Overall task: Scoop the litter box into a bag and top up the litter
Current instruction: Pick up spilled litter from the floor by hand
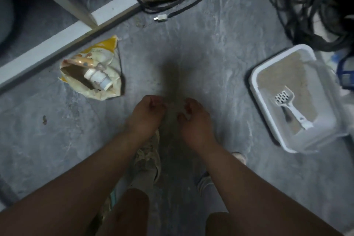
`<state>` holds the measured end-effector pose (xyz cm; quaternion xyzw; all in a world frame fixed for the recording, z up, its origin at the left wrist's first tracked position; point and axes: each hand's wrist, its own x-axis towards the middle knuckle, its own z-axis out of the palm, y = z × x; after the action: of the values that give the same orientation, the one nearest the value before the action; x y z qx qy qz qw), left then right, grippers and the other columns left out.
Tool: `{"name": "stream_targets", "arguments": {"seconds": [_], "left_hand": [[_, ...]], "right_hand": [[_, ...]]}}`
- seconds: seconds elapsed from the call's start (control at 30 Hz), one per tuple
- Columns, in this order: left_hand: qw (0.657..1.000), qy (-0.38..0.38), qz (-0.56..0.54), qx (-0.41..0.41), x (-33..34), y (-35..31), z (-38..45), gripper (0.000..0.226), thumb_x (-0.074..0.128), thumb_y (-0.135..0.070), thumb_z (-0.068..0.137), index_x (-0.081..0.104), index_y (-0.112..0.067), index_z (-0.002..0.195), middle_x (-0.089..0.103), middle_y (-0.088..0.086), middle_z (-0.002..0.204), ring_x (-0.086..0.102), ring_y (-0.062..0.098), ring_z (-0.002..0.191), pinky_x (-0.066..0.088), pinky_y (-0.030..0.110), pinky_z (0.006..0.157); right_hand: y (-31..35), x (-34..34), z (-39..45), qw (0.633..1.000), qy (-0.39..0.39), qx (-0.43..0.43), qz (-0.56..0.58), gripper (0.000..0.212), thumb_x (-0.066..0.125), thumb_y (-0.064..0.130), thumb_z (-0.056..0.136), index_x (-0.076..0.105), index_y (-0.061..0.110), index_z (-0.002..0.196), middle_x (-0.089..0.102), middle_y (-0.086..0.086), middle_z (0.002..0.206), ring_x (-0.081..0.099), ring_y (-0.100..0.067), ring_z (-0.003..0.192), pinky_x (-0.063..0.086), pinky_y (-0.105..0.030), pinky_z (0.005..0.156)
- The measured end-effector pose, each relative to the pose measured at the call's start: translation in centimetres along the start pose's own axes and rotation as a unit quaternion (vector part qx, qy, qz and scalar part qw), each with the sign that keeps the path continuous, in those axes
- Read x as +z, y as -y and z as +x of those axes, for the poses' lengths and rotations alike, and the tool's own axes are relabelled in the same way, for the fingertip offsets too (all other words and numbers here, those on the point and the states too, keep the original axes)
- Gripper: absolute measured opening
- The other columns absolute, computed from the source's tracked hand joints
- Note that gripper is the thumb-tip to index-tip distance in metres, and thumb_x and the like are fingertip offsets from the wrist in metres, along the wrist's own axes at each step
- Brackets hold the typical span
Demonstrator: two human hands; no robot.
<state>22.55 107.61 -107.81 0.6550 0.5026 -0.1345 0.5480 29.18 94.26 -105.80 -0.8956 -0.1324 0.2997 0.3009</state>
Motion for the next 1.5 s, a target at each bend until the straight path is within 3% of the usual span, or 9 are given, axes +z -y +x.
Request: {"name": "stream_targets", "arguments": {"seconds": [0.13, 0.23, 0.4, 0.6, 0.77, 0.97, 1.13, 1.33, 1.5], "left_hand": [[0.998, 0.044, 0.012, 0.036, 4.4, -2.3, -1.7, 0.021, 0.068, -0.006, 0.089, 0.065, -0.027, 0.091, 0.067, -0.016, 0.087, 0.062, -0.010, 0.074, 0.044, 0.005, 0.069], [0.997, 0.057, 0.032, 0.046, 8.0, -3.3, -2.6, 0.016, 0.068, -0.006, 0.090, 0.069, -0.016, 0.102, 0.069, -0.008, 0.088, 0.067, 0.008, 0.083, 0.048, 0.016, 0.072], [0.995, 0.074, 0.032, 0.053, 14.1, -4.8, -4.9, 0.011, 0.070, -0.014, 0.095, 0.067, -0.011, 0.105, 0.065, 0.000, 0.090, 0.058, 0.011, 0.078, 0.046, 0.018, 0.071], [0.995, 0.079, 0.033, 0.051, 18.9, -7.0, -9.0, 0.010, 0.070, -0.013, 0.095, 0.066, -0.019, 0.101, 0.066, -0.005, 0.091, 0.061, 0.004, 0.078, 0.045, 0.005, 0.065], [0.996, 0.071, 0.033, 0.048, 20.8, -9.2, -9.6, 0.008, 0.070, -0.015, 0.095, 0.064, -0.021, 0.097, 0.064, -0.006, 0.086, 0.058, 0.010, 0.076, 0.050, 0.028, 0.079], [0.996, 0.063, 0.036, 0.050, 21.5, -10.4, -6.4, 0.018, 0.072, -0.023, 0.087, 0.068, -0.019, 0.103, 0.070, 0.001, 0.103, 0.065, 0.017, 0.096, 0.053, 0.041, 0.099], [0.994, 0.091, 0.026, 0.050, 21.1, -10.6, -3.4, 0.013, 0.068, -0.023, 0.090, 0.070, -0.020, 0.102, 0.069, -0.002, 0.096, 0.064, 0.018, 0.094, 0.054, 0.041, 0.094], [0.990, 0.126, 0.039, 0.058, 20.1, -10.8, -1.6, 0.028, 0.071, -0.036, 0.078, 0.072, -0.022, 0.103, 0.072, -0.005, 0.098, 0.067, 0.018, 0.101, 0.053, 0.045, 0.106], [0.978, 0.161, 0.081, 0.101, 19.7, -8.4, 0.2, 0.021, 0.067, -0.023, 0.098, 0.070, -0.015, 0.117, 0.071, -0.006, 0.110, 0.066, 0.013, 0.110, 0.049, 0.043, 0.110]], "right_hand": [[-4.3, -3.1, -1.8, 0.997, 0.005, 0.070, 0.019, 0.032, 0.064, 0.012, 0.083, 0.065, 0.004, 0.115, 0.068, -0.017, 0.111, 0.064, -0.035, 0.102, 0.048, -0.037, 0.083], [-7.5, -5.5, -3.0, 0.993, -0.021, 0.102, 0.054, 0.027, 0.065, 0.010, 0.084, 0.064, 0.006, 0.112, 0.069, -0.014, 0.106, 0.064, -0.031, 0.099, 0.046, -0.031, 0.079], [-12.7, -9.2, -4.9, 0.973, -0.057, 0.179, 0.131, 0.039, 0.062, 0.016, 0.090, 0.059, 0.015, 0.128, 0.066, -0.006, 0.112, 0.064, -0.021, 0.101, 0.048, -0.029, 0.088], [-17.0, -13.5, -8.7, 0.952, -0.096, 0.228, 0.179, 0.039, 0.061, 0.017, 0.094, 0.058, 0.015, 0.133, 0.065, -0.003, 0.115, 0.062, -0.016, 0.103, 0.043, -0.021, 0.088], [-19.1, -14.8, -10.9, 0.934, -0.113, 0.265, 0.212, 0.036, 0.061, 0.022, 0.093, 0.063, 0.016, 0.128, 0.070, -0.006, 0.115, 0.066, -0.022, 0.105, 0.053, -0.039, 0.095], [-21.4, -13.9, -11.2, 0.916, -0.132, 0.319, 0.205, 0.044, 0.055, 0.040, 0.083, 0.065, 0.024, 0.122, 0.073, -0.001, 0.113, 0.069, -0.022, 0.104, 0.055, -0.042, 0.092], [-22.1, -13.3, -10.6, 0.904, -0.139, 0.352, 0.197, 0.030, 0.063, 0.022, 0.094, 0.067, 0.013, 0.122, 0.072, -0.009, 0.113, 0.067, -0.027, 0.105, 0.051, -0.034, 0.092], [-21.4, -12.0, -8.3, 0.909, -0.120, 0.363, 0.165, 0.037, 0.062, 0.030, 0.092, 0.064, 0.016, 0.127, 0.070, -0.009, 0.119, 0.065, -0.029, 0.110, 0.051, -0.040, 0.096], [-21.6, -9.1, -4.6, 0.917, -0.100, 0.350, 0.161, 0.026, 0.061, 0.019, 0.091, 0.066, 0.007, 0.114, 0.069, -0.016, 0.111, 0.064, -0.032, 0.104, 0.047, -0.032, 0.085]]}}
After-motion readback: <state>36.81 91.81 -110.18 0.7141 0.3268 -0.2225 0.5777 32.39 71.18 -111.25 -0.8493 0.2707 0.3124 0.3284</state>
